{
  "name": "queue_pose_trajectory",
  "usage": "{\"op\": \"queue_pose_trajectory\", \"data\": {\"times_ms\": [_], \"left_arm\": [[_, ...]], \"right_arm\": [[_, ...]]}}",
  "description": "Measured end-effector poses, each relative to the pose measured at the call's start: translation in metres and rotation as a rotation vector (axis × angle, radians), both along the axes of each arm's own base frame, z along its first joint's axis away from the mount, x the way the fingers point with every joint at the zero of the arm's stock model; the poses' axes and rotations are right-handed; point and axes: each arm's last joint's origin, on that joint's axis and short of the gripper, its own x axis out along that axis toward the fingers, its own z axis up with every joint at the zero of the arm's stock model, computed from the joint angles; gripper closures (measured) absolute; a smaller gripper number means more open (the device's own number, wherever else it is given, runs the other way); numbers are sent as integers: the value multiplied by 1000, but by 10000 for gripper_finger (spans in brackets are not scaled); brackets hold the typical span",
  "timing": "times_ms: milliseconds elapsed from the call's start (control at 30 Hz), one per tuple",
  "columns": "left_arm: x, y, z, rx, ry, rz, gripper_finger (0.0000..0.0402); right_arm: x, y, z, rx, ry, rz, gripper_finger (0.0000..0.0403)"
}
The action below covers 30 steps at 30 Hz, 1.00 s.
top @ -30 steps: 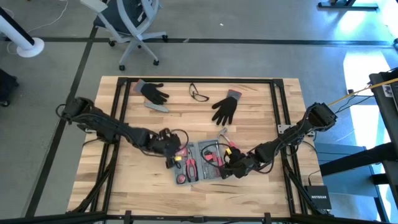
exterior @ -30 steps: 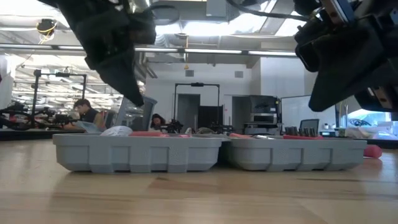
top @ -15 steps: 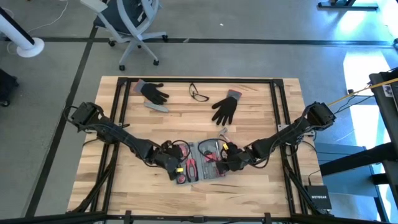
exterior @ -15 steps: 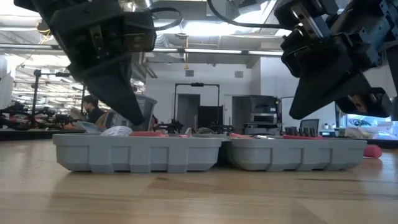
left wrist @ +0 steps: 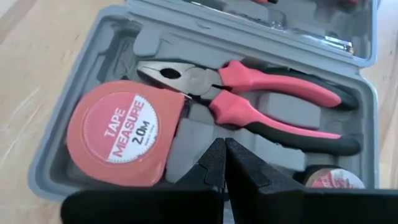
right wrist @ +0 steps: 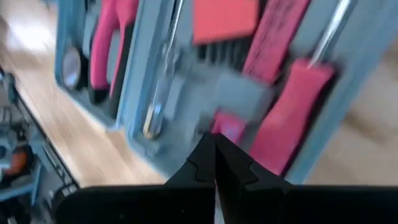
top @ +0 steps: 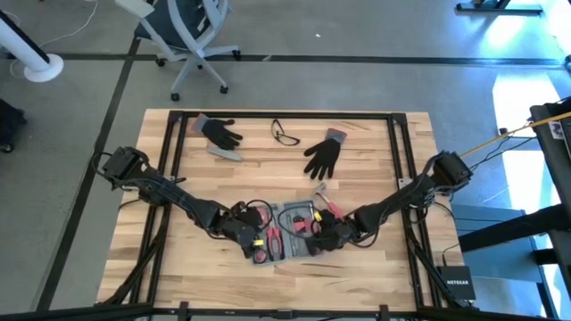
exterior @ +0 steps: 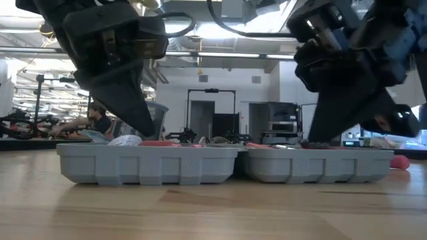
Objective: Prefit tool cases
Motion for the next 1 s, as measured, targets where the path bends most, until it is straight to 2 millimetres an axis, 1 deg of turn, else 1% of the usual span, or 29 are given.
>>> {"op": "queue_pose_trajectory", "data": {"times_ms": [100,267,400,500,667,767,900,1000], "left_arm": [[0,1,0,2,-2,11,401],[4,2,-4,2,-17,26,401],[9,-1,-12,-21,-34,28,401],[11,-4,-18,-45,-31,33,401],[9,-8,-18,-54,-33,31,402],[8,-9,-18,-40,-29,8,401],[7,-9,-18,-31,-17,5,401],[7,-9,-18,-32,-18,4,401]], "right_arm": [[3,3,-3,-6,10,4,403],[7,3,0,-20,-2,8,403],[3,2,-2,-41,63,19,403],[1,1,-3,-65,74,-16,403],[2,0,-2,-35,83,42,403],[1,1,3,-13,83,82,403],[-2,-2,17,-20,39,67,403],[-2,-5,19,-32,38,52,403]]}}
